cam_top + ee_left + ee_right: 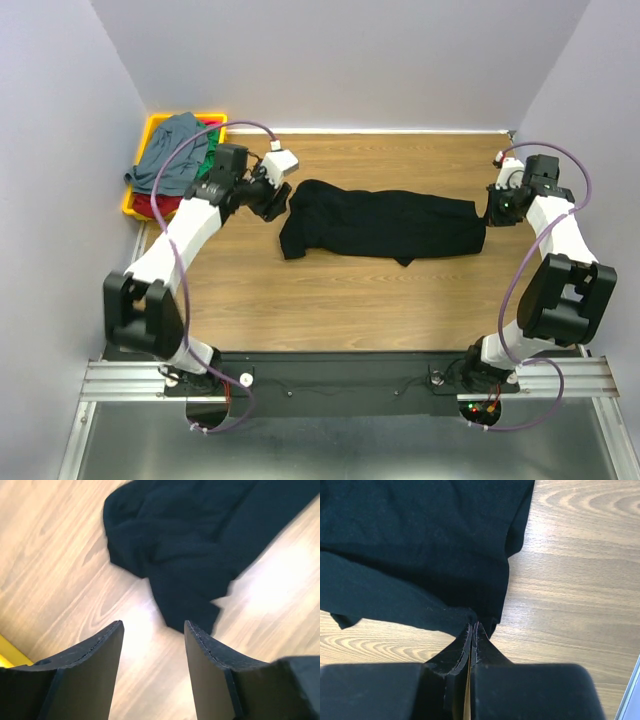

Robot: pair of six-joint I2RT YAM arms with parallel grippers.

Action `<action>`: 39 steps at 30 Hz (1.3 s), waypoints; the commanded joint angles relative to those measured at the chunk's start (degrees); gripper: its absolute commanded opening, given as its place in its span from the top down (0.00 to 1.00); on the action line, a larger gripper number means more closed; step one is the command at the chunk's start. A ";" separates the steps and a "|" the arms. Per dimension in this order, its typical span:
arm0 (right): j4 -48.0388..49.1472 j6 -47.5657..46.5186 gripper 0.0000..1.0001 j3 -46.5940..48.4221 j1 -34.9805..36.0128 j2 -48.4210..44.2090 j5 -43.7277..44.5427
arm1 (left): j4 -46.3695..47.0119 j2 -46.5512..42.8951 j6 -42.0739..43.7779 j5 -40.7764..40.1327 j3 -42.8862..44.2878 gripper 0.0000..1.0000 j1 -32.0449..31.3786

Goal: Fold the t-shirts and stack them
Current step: Flatten the tshirt out

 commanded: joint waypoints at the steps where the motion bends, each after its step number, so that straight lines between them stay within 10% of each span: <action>1: 2.47 0.40 0.99 2.58 -0.30 -0.16 0.72 | 4.86 -5.76 -4.76 -9.85 -7.26 0.37 -5.24; 14: 2.47 0.31 0.99 2.75 -0.30 0.19 1.52 | 11.18 -0.69 -11.79 -24.02 -17.65 0.37 -21.16; 27: 2.73 0.57 0.99 2.66 -0.39 0.54 2.48 | 11.46 12.76 -15.58 -32.29 -11.58 0.41 -21.87; 33: 2.73 -0.04 0.99 2.40 -0.39 -0.16 3.01 | 9.70 11.37 -15.67 -32.04 -11.15 0.81 -18.89; 39: 2.91 0.04 0.99 2.75 -0.39 -0.51 3.01 | 7.24 6.10 -13.21 -29.14 -9.21 1.00 -14.84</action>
